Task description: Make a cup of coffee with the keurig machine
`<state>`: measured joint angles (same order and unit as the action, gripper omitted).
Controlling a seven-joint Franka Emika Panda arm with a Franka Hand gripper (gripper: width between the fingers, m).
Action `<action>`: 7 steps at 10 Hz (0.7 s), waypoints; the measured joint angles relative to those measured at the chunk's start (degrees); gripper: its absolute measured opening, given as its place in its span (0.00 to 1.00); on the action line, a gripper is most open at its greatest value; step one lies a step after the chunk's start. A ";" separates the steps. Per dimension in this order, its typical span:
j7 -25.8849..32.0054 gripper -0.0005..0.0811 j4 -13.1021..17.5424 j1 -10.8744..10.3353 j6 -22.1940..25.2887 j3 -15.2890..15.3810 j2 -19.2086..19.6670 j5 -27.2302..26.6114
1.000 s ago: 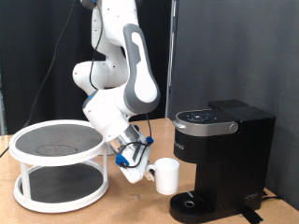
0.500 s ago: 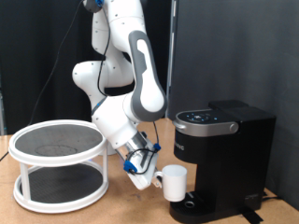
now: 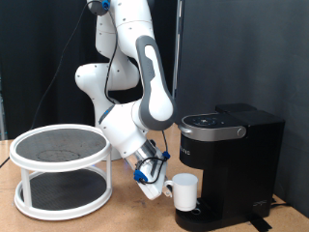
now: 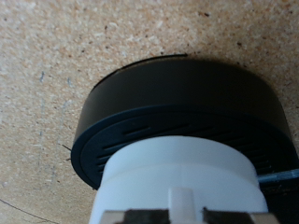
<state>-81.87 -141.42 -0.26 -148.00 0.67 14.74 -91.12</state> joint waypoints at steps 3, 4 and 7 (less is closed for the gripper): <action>0.70 0.01 0.48 -0.04 -0.03 1.39 0.29 -1.20; 0.70 0.01 0.60 -0.07 -0.23 1.81 0.41 -1.31; 0.70 0.01 0.92 -0.10 -1.01 2.37 0.61 -2.08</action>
<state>-81.17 -140.49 -0.36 -149.00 3.04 15.35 -93.20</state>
